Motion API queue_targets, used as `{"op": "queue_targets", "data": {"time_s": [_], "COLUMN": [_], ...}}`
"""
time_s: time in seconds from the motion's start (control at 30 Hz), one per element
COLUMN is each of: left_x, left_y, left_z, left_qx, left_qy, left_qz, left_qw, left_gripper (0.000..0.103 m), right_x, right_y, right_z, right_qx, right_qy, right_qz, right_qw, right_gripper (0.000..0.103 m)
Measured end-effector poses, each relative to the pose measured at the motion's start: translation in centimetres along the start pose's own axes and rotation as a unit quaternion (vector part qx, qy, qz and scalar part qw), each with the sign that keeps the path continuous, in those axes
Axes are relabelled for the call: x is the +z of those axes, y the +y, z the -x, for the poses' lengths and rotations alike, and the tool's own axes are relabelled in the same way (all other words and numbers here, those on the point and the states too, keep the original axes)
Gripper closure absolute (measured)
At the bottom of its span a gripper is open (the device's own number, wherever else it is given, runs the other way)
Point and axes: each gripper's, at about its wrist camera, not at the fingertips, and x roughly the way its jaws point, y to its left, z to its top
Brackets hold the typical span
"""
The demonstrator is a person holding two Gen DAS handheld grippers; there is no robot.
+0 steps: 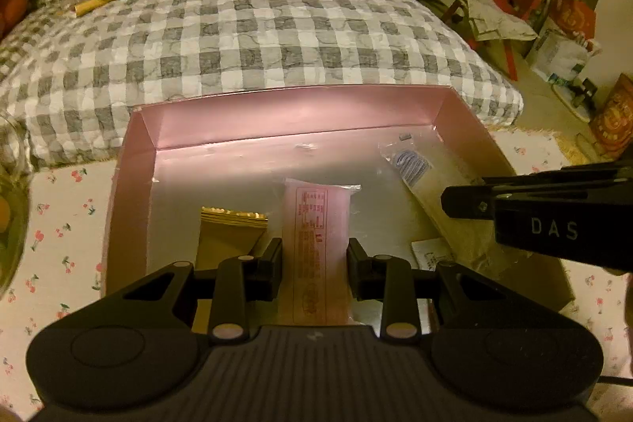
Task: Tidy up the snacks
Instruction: 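Lower the pink cake and clear bag into the silver box, opening both tools, then withdraw both tools from the box back toward the snack pile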
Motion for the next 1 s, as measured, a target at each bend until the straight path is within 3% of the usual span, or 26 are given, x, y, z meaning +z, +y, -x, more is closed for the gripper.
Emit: {"op": "queue_targets", "data": {"time_s": [0.1, 0.23, 0.4, 0.6, 1.0], "left_x": [-0.1, -0.3, -0.3, -0.4, -1.9], "left_y": [-0.7, -0.5, -0.6, -0.9, -1.9], "left_z": [0.0, 0.4, 1.3, 3.3, 8.1], "left_qx": [0.009, 0.0, -0.001, -0.002, -0.012], "left_qy": [-0.002, -0.006, -0.017, -0.029, -0.049], "left_qz": [-0.019, -0.009, -0.006, -0.012, -0.021], "left_qw": [0.9998, 0.9999, 0.9998, 0.9995, 0.9985], "left_gripper": [0.069, 0.05, 0.038, 0.029, 0.011], "right_x": [0.0, 0.1, 0.1, -0.1, -1.9], "right_y": [0.2, 0.0, -0.2, -0.4, -0.3], "right_z": [0.2, 0.8, 2.5, 4.9, 10.0], "right_qx": [-0.001, 0.004, 0.004, 0.002, -0.007], "right_qy": [-0.001, -0.001, -0.014, -0.029, -0.046], "right_qz": [0.005, -0.005, -0.01, -0.013, -0.012], "right_qw": [1.0, 1.0, 1.0, 1.0, 0.999], "right_gripper": [0.078, 0.077, 0.061, 0.043, 0.022]}}
